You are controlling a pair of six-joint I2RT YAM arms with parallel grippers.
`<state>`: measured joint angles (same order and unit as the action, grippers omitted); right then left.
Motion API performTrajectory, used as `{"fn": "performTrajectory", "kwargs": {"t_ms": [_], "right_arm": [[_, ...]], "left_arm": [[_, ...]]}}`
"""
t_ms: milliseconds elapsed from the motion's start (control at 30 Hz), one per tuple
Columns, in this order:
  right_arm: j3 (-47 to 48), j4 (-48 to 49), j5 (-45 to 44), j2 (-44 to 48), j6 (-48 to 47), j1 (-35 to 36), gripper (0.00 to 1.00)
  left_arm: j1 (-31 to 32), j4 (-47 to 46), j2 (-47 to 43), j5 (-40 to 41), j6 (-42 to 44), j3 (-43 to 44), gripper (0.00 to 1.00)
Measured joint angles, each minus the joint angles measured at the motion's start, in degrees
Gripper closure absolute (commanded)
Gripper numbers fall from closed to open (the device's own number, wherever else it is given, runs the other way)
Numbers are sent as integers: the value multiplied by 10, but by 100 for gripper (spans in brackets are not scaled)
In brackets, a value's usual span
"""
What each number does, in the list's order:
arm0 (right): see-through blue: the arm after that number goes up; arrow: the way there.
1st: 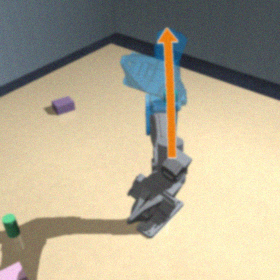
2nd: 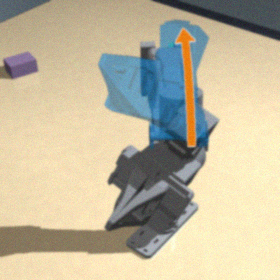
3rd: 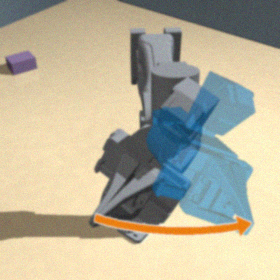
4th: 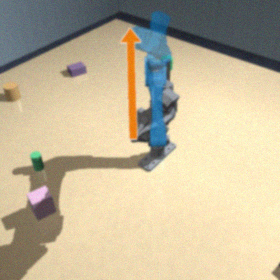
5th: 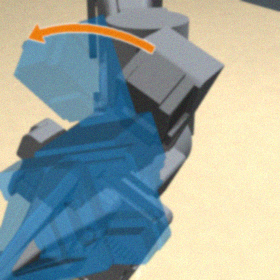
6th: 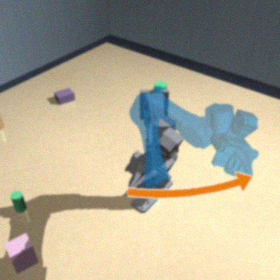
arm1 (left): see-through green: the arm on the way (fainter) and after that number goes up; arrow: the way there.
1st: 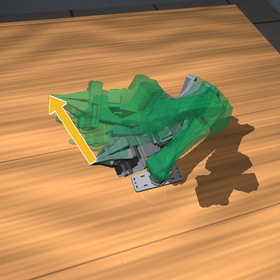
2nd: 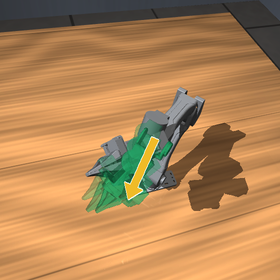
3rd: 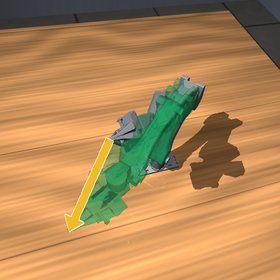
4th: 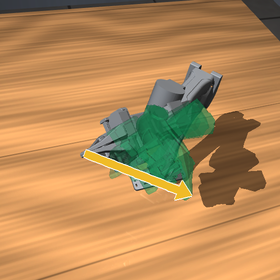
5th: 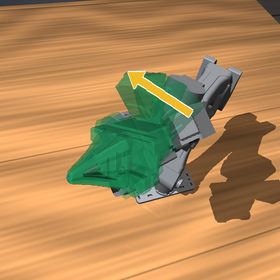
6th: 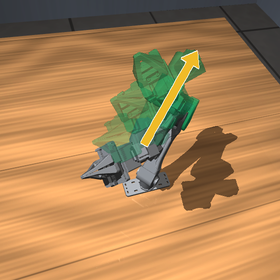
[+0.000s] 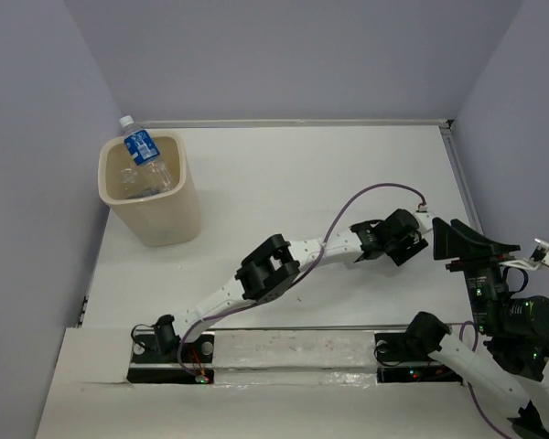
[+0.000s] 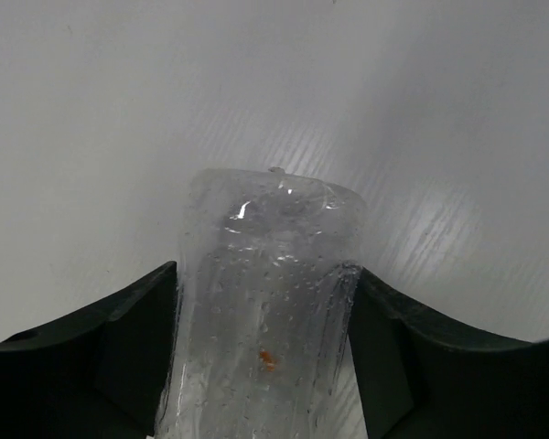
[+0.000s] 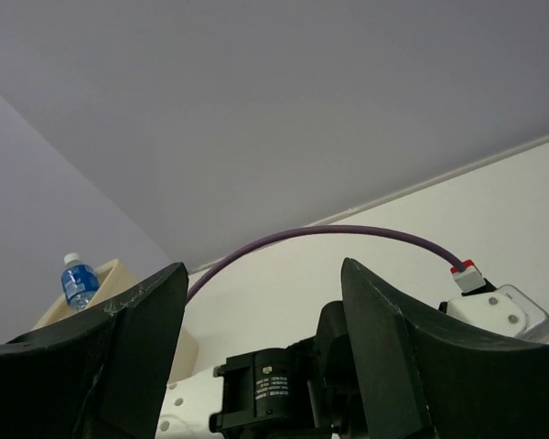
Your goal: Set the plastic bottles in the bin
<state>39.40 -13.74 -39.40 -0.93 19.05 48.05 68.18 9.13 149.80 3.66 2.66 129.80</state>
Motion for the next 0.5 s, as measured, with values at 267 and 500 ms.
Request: {"fn": "performTrajectory", "kwargs": {"t_ms": [267,500], "right_arm": [[0,-2,11,-3,0,0,27],[0,-1,16,-2,0,0,27]], "left_arm": [[-7,-76,-102,23,0,-146,41],[-65,-165,-347,42,-21,-358,41]]}}
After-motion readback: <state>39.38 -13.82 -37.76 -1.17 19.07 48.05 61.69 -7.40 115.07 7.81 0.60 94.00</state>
